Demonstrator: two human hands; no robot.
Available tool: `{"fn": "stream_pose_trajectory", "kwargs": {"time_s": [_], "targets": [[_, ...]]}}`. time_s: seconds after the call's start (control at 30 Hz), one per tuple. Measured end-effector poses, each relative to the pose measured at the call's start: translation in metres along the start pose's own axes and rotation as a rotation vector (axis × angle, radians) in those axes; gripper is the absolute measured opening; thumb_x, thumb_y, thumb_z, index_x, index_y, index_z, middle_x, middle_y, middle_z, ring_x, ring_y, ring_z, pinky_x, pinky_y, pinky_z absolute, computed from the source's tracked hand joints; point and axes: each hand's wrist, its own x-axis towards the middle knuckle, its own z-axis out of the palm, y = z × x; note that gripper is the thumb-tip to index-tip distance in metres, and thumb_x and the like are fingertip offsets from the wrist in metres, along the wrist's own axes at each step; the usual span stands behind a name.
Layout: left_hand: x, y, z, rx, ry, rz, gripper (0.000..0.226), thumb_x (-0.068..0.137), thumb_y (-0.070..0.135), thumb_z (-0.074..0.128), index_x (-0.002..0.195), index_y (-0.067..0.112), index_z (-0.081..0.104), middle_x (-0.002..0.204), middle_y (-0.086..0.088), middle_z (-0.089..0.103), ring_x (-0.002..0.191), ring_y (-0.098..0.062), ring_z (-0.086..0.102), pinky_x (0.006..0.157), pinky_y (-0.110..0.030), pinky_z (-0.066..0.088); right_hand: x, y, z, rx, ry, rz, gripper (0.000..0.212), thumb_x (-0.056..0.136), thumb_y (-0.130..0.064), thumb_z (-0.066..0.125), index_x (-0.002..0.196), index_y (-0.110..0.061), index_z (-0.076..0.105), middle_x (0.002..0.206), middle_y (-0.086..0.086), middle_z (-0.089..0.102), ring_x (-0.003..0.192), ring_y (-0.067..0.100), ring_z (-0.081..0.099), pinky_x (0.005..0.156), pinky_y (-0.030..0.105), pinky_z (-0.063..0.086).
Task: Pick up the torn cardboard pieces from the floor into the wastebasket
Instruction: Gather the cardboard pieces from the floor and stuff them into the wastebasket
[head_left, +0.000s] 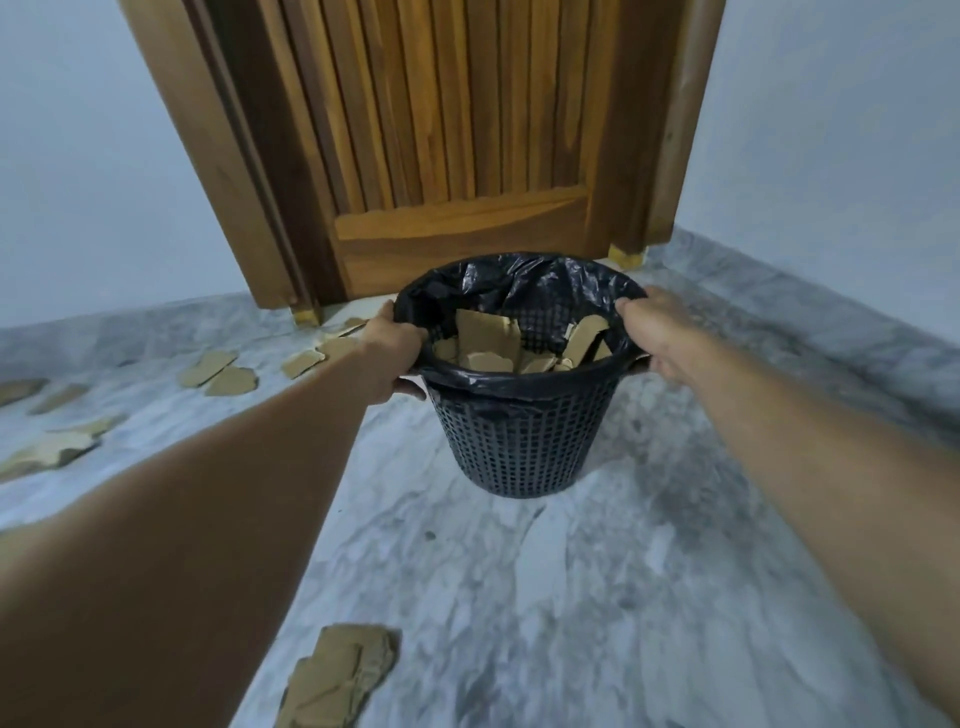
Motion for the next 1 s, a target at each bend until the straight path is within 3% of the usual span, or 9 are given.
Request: {"fn": "stream_pose_trajectory", "kwargs": {"time_s": [0.1, 0.17, 0.33, 0.4, 0.53, 0.6, 0.73, 0.87, 1.0], "targets": [[-0.006, -0.001, -0.011, 0.036, -0.070, -0.042, 0.054, 0.105, 0.038, 0.051, 0.154, 0.034, 0.029, 0.142, -0.009, 0.054, 0.116, -0.035, 0.060, 0.087, -0.058, 0.058, -0.016, -0.013, 0.006, -0.299, 0.173, -0.078, 0.057, 0.103, -0.035, 0.044, 0.153, -0.012, 0.030, 0.149, 0.018, 0.043, 0.127, 0.041, 0.050, 0.102, 0.044, 0.044], [-0.014, -0.009, -0.021, 0.021, -0.067, -0.051, 0.066, 0.104, 0.051, 0.045, 0.161, 0.038, 0.013, 0.157, -0.008, 0.040, 0.125, -0.035, 0.053, 0.095, -0.055, 0.055, -0.040, -0.023, 0.017, -0.363, 0.276, -0.182, 0.059, 0.102, -0.038, 0.043, 0.154, -0.020, 0.026, 0.154, 0.018, 0.034, 0.138, 0.044, 0.038, 0.111, 0.053, 0.036], [-0.045, -0.077, -0.071, 0.109, 0.065, 0.019, 0.057, 0.106, 0.050, 0.036, 0.159, 0.029, 0.031, 0.160, -0.007, 0.038, 0.137, -0.037, 0.044, 0.103, -0.049, 0.048, -0.123, -0.020, 0.089, -0.575, 0.374, -0.606, 0.060, 0.101, -0.036, 0.046, 0.154, -0.019, 0.024, 0.163, 0.025, 0.015, 0.151, 0.041, 0.012, 0.121, 0.061, 0.013], [-0.069, -0.122, -0.098, 0.200, 0.154, 0.081, 0.053, 0.107, 0.046, 0.040, 0.155, 0.023, 0.041, 0.155, -0.009, 0.046, 0.140, -0.035, 0.045, 0.111, -0.041, 0.040, -0.152, -0.010, 0.128, -0.625, 0.283, -0.776, 0.061, 0.102, -0.034, 0.046, 0.156, -0.017, 0.023, 0.164, 0.026, 0.010, 0.152, 0.041, 0.006, 0.121, 0.061, 0.010], [-0.138, -0.221, -0.147, 0.473, 0.244, 0.112, 0.055, 0.104, 0.051, 0.044, 0.152, 0.026, 0.043, 0.138, -0.012, 0.064, 0.132, -0.031, 0.054, 0.100, -0.038, 0.045, -0.199, 0.027, 0.205, -0.636, -0.054, -0.854, 0.063, 0.104, -0.040, 0.042, 0.158, -0.022, 0.016, 0.168, 0.015, 0.004, 0.153, 0.034, 0.007, 0.118, 0.060, 0.022], [-0.176, -0.270, -0.169, 0.604, 0.200, 0.091, 0.072, 0.095, 0.069, 0.044, 0.156, 0.030, 0.036, 0.152, -0.009, 0.051, 0.149, -0.028, 0.033, 0.113, -0.046, 0.038, -0.223, 0.059, 0.238, -0.649, -0.263, -0.761, 0.066, 0.104, -0.049, 0.039, 0.160, -0.028, 0.010, 0.169, 0.010, -0.001, 0.154, 0.031, 0.005, 0.118, 0.060, 0.021], [-0.228, -0.346, -0.199, 0.998, 0.026, 0.019, 0.107, 0.074, 0.097, 0.023, 0.162, 0.038, 0.006, 0.171, -0.008, 0.004, 0.156, -0.031, -0.011, 0.122, -0.061, -0.005, -0.265, 0.137, 0.282, -0.852, -0.625, -0.580, 0.086, 0.087, -0.083, 0.030, 0.157, -0.047, -0.004, 0.168, 0.006, -0.014, 0.154, 0.033, -0.008, 0.120, 0.062, 0.007], [-0.244, -0.380, -0.221, 1.032, 0.273, -0.093, 0.120, 0.065, 0.106, 0.016, 0.162, 0.037, 0.000, 0.170, -0.009, -0.005, 0.152, -0.034, -0.026, 0.116, -0.067, -0.017, -0.298, 0.198, 0.319, -1.112, -0.642, -0.648, 0.103, 0.063, -0.104, 0.006, 0.151, -0.054, -0.017, 0.168, 0.009, -0.013, 0.152, 0.039, -0.012, 0.115, 0.065, -0.005], [-0.246, -0.395, -0.269, 1.079, 0.527, -0.087, 0.121, 0.064, 0.106, 0.023, 0.162, 0.037, 0.008, 0.170, -0.009, 0.001, 0.153, -0.036, -0.021, 0.113, -0.073, -0.014, -0.306, 0.195, 0.377, -1.108, -0.578, -0.813, 0.103, 0.064, -0.105, 0.009, 0.150, -0.055, -0.021, 0.169, 0.008, -0.005, 0.152, 0.041, -0.008, 0.112, 0.069, -0.007]]}}
